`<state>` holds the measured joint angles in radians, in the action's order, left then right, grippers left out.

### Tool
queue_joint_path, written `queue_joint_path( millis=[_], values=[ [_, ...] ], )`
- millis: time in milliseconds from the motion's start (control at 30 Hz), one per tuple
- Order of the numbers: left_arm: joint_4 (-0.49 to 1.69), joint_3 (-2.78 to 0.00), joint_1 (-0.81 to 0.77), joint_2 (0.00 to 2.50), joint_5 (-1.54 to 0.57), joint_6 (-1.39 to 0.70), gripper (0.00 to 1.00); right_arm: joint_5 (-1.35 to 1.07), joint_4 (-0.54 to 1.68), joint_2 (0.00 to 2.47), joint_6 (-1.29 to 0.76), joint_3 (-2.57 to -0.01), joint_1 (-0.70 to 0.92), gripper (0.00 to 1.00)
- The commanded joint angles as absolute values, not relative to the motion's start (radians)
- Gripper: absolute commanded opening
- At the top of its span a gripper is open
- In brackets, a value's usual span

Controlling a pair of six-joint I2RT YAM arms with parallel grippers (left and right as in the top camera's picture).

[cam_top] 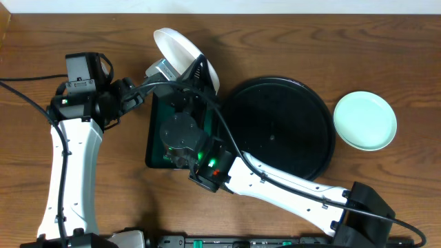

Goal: Clean dirty plates on tray and stack at the side
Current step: 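Lift the white plate and hold it tilted over the dark green tray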

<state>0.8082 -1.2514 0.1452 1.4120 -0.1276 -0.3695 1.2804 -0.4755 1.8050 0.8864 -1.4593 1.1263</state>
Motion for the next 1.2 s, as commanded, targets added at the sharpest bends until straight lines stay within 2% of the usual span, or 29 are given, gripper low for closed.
queue_joint_path(
  millis=[0,867,1067,1167],
  values=[
    [0.811,-1.251,0.147,1.418,-0.118,-0.371,0.80,1.290,-0.478,1.777,0.883,-1.473,1.134,0.01],
    [0.811,-1.251,0.147,1.418,-0.118,-0.371,0.80,1.290,-0.471,1.777,0.828,-1.472,1.133,0.01],
    [0.811,-1.251,0.147,1.418,-0.118,-0.371,0.80,1.274,-0.310,1.777,0.638,-1.472,1.130,0.01],
    [0.811,-1.251,0.147,1.418,-0.118,-0.371,0.80,1.261,-0.177,1.777,0.471,-1.472,1.122,0.01]
  ],
)
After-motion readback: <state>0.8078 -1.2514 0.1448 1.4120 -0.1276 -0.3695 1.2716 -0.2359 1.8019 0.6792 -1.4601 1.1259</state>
